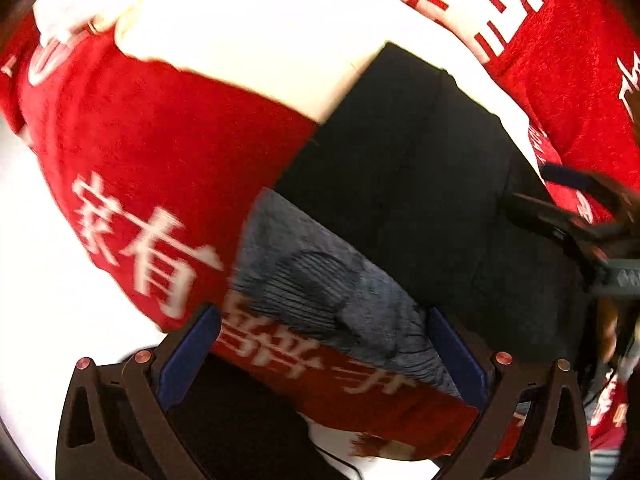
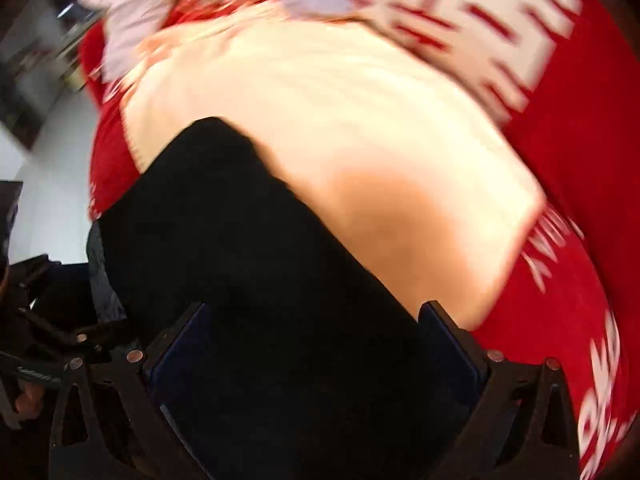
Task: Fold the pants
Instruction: 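Grasp the trouser bundle edge with the left gripper and lift it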
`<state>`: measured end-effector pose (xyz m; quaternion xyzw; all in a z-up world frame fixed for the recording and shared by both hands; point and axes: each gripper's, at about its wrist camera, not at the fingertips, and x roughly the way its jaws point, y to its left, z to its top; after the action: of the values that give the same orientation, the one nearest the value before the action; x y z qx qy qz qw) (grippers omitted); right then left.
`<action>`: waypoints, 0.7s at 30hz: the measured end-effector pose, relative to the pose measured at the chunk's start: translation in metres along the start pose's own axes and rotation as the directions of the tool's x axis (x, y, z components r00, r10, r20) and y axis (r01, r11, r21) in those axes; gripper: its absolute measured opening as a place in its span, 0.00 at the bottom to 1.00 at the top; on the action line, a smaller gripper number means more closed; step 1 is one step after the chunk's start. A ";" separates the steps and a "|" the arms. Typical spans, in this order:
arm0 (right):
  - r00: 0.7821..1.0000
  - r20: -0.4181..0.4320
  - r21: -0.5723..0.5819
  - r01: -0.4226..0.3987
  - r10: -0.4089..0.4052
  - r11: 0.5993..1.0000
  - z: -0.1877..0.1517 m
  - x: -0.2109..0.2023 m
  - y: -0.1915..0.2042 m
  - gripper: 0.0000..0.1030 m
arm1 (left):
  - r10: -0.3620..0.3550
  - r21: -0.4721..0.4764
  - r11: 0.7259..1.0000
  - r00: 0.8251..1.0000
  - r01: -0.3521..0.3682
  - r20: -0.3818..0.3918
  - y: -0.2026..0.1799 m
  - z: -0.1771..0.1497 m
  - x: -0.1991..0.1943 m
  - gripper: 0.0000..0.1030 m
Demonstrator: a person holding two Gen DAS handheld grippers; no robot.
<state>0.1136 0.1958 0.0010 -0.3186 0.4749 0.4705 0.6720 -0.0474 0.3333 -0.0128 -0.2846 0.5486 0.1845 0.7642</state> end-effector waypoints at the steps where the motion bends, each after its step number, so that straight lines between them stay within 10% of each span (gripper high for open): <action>1: 0.999 -0.018 -0.023 -0.035 0.035 0.999 0.006 0.009 0.002 1.00 | 0.016 0.009 1.000 1.000 -0.016 0.013 0.001 0.000 -0.004 1.00; 4: 0.987 -0.105 -0.083 -0.128 0.119 0.988 0.022 0.033 0.010 0.98 | -0.035 0.027 0.999 0.999 0.034 0.033 0.010 0.003 -0.013 1.00; 11: 0.988 -0.099 -0.200 -0.138 0.120 0.970 0.012 0.001 0.019 0.19 | -0.175 0.065 0.983 0.982 0.171 0.070 0.036 0.021 -0.022 1.00; 21: 0.988 0.101 -0.336 -0.073 0.113 0.939 -0.029 -0.078 0.053 0.15 | -0.415 0.340 0.861 0.909 0.378 0.040 0.021 0.068 -0.022 1.00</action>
<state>0.0456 0.1632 0.0653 -0.3755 0.3628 0.5931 0.6128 -0.0174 0.3938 0.0188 -0.2511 0.4571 -0.0540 0.8515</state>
